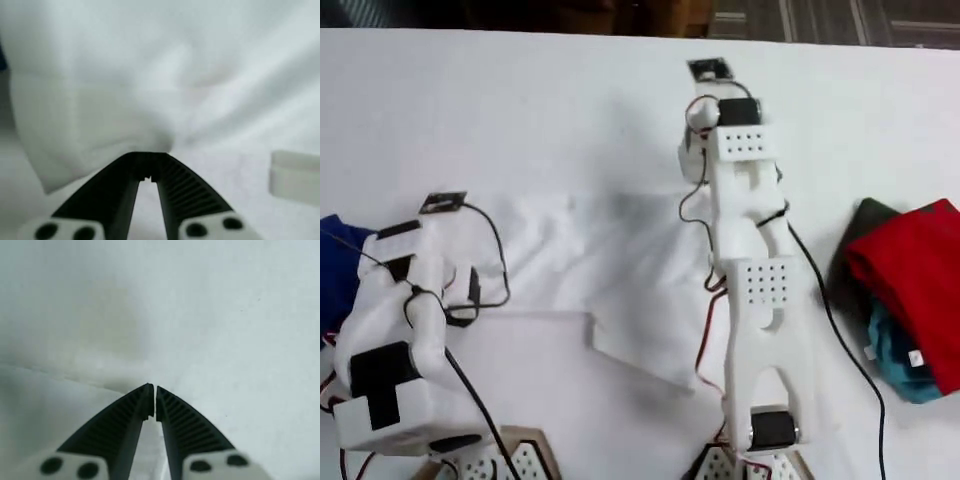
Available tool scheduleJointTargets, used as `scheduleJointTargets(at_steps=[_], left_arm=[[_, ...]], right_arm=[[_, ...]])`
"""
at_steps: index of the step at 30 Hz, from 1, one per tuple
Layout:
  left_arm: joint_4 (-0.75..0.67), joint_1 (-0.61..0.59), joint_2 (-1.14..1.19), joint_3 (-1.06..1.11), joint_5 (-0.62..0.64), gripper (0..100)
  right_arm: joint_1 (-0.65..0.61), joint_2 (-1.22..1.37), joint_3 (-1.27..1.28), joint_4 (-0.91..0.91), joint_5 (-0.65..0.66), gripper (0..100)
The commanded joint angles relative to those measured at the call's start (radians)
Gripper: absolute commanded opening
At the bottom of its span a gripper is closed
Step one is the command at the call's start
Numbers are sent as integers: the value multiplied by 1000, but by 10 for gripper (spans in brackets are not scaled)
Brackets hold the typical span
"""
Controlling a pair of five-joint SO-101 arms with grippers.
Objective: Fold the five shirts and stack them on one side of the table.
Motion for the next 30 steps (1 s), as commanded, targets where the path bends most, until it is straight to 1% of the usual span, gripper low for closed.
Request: scheduleJointTargets(at_steps=[1,3,5,8,11,13,16,18,23,27,30], left_arm=[[-6,-38,-17,-2,0,25],[-6,-37,-17,-2,0,25],[-5,-34,-21,-2,0,25],[-3,-34,-23,-13,0,26],[54,-34,-23,-65,0,28],[107,-32,-23,-116,-2,46],[160,-37,-23,-180,-2,129],[178,-37,-23,-205,-2,158],[173,-37,-48,-214,2,157],[149,-35,-180,-183,2,158],[121,-34,-305,-130,-2,160]], right_arm=[[39,-12,-138,36,0,18],[45,-12,-193,74,2,18],[54,-25,-210,74,8,18],[44,-114,-183,76,58,18],[-2,-243,-97,76,120,18],[-39,-348,6,76,164,18],[-91,-515,203,76,229,18],[-119,-627,350,74,255,18],[-125,-875,660,65,258,19],[-90,-1064,848,5,259,19],[-61,-1221,1030,-87,261,19]])
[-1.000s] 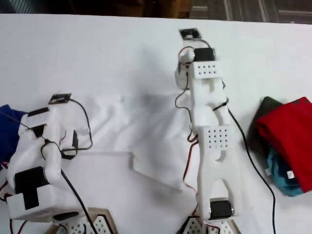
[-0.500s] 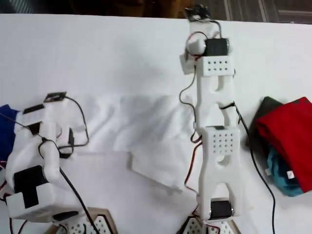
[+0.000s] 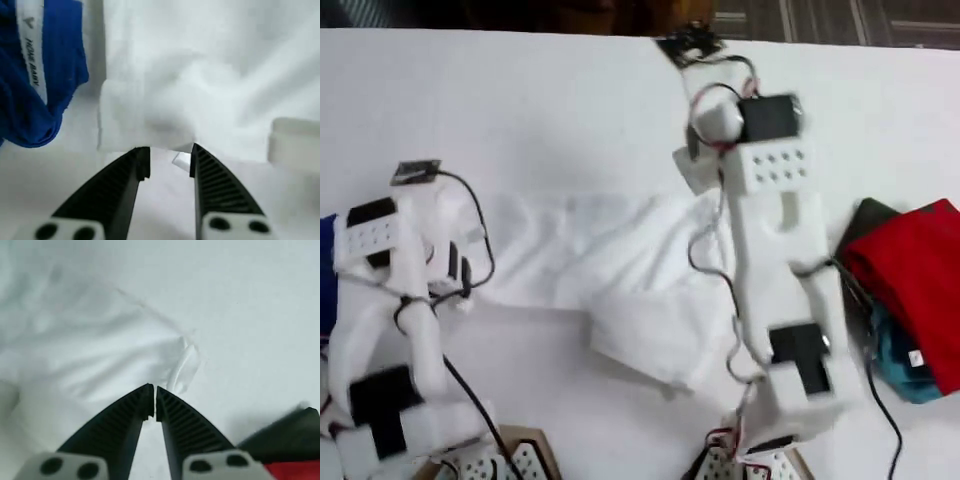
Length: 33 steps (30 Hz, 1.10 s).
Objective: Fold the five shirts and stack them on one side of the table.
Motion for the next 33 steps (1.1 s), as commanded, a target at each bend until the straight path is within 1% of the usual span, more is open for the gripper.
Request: scheduleJointTargets(at_steps=[1,4,7,9,12,15,19,24,25,30,33], left_arm=[[-31,-3,-166,47,-5,160],[-60,-3,-255,130,-5,161],[-83,-3,-310,206,-12,161],[-100,-3,-331,248,-55,160],[-135,-6,-350,298,-78,159],[-163,-6,-350,328,-80,158],[-229,-6,-345,366,-75,158],[-307,-6,-345,427,-75,158],[-328,-6,-345,446,-75,158],[-428,-6,-351,532,-74,158],[-434,-6,-351,530,-74,158]], right_arm=[[31,-231,207,-110,12,19],[31,-414,468,-217,35,19],[12,-619,756,-318,133,19],[-8,-759,953,-372,196,19],[-44,-944,1180,-407,256,20],[-94,-1070,1307,-403,269,22],[-186,-1070,1378,-371,264,28],[-306,-986,1416,-374,259,157],[-334,-966,1416,-375,259,170],[-479,-863,1419,-409,250,173],[-539,-791,1421,-476,189,173]])
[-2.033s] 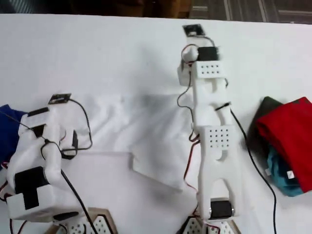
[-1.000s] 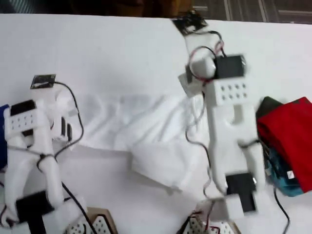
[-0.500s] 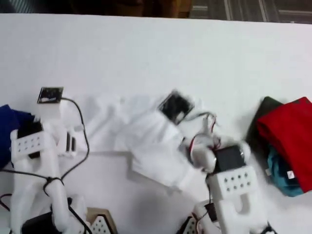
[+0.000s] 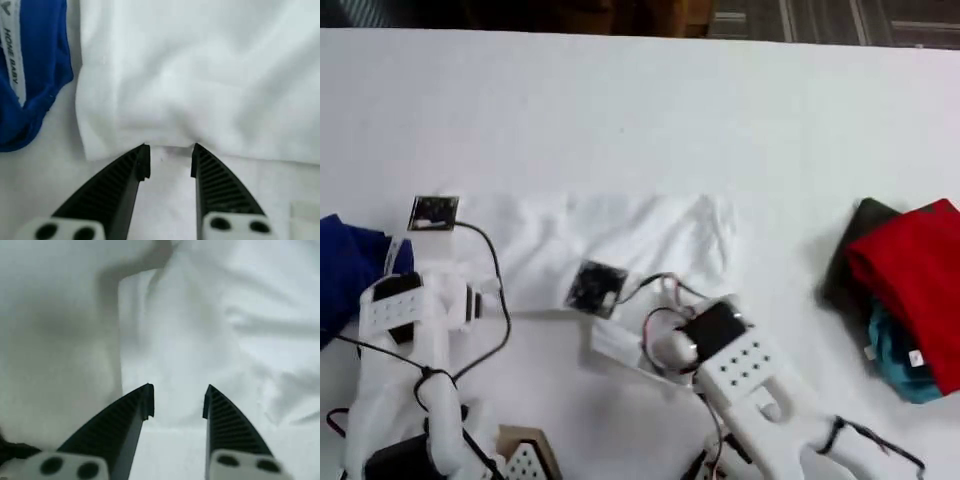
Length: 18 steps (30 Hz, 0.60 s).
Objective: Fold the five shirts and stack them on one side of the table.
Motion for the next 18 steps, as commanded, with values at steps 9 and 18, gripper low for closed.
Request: scheduleJointTargets(at_steps=[9,18], left_arm=[[-32,-8,-28,5,3,158],[-32,-8,-28,5,3,158]], right_arm=[[-179,392,-6,-231,-153,173],[-182,539,-12,-289,-152,173]])
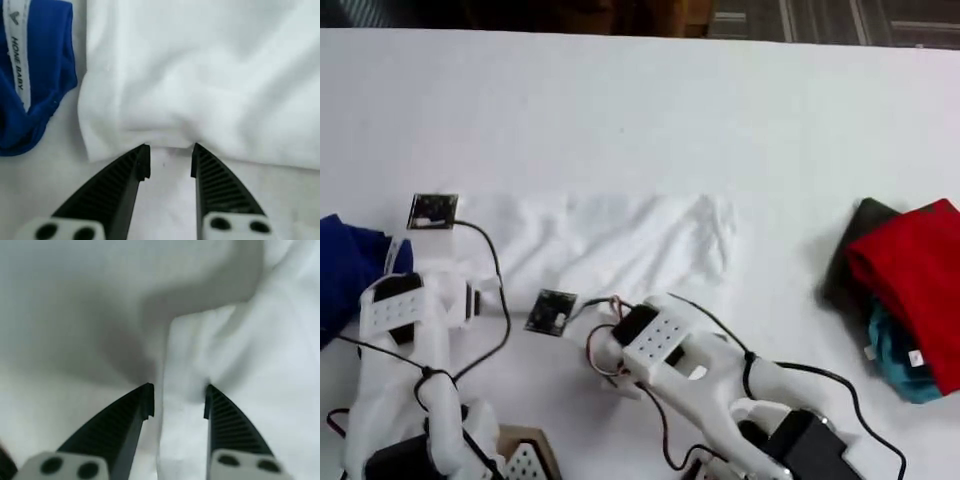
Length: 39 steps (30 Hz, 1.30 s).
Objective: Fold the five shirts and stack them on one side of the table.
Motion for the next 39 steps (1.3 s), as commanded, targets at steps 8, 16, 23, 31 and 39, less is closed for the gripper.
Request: scheduleJointTargets(at_steps=[8,16,23,31,39], left_arm=[[-8,-8,-28,-1,3,158],[-8,-8,-28,-1,3,158],[-5,-8,-29,-1,5,158],[0,-8,-32,-1,5,158],[0,-9,-34,1,5,158]], right_arm=[[8,38,-20,-38,0,173],[8,38,-20,-39,37,173],[8,38,-20,-39,49,6],[8,35,-21,-36,51,19],[48,27,-123,48,51,19]])
